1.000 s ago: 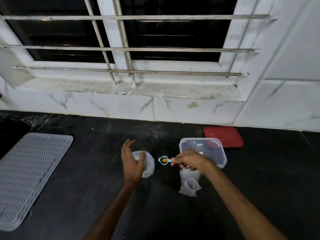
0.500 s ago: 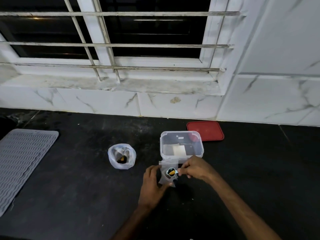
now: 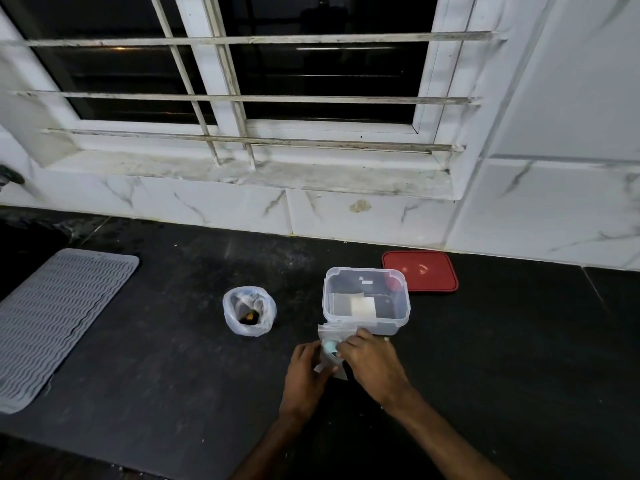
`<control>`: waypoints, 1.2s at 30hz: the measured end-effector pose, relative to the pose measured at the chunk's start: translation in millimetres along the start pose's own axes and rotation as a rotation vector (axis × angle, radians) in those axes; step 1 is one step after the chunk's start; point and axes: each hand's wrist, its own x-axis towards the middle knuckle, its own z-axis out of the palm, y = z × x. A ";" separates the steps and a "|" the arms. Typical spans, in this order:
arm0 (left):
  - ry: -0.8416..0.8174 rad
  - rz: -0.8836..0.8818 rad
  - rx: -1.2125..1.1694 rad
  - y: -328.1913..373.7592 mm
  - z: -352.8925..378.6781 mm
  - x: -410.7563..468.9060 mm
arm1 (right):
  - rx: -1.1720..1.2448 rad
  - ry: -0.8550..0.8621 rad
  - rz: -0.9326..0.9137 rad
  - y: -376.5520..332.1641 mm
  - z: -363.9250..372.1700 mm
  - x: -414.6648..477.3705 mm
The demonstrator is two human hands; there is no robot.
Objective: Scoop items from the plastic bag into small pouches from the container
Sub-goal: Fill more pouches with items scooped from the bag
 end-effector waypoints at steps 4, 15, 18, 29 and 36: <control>0.005 -0.031 -0.004 3.8 -1.1 -0.6 | 0.147 0.115 0.180 8.4 16.9 -3.8; -0.027 0.006 -0.007 2.0 -8.0 0.0 | 0.908 0.189 0.612 22.6 15.3 -10.3; -0.026 0.014 -0.038 3.0 -24.4 5.5 | 0.993 0.241 0.642 19.7 3.1 -12.2; 0.381 -0.130 -0.145 -24.9 -135.6 59.7 | 0.872 0.172 0.426 -73.5 2.1 76.8; 0.298 -0.439 -0.087 -53.6 -160.7 79.4 | 0.399 0.160 0.434 -123.0 31.4 148.3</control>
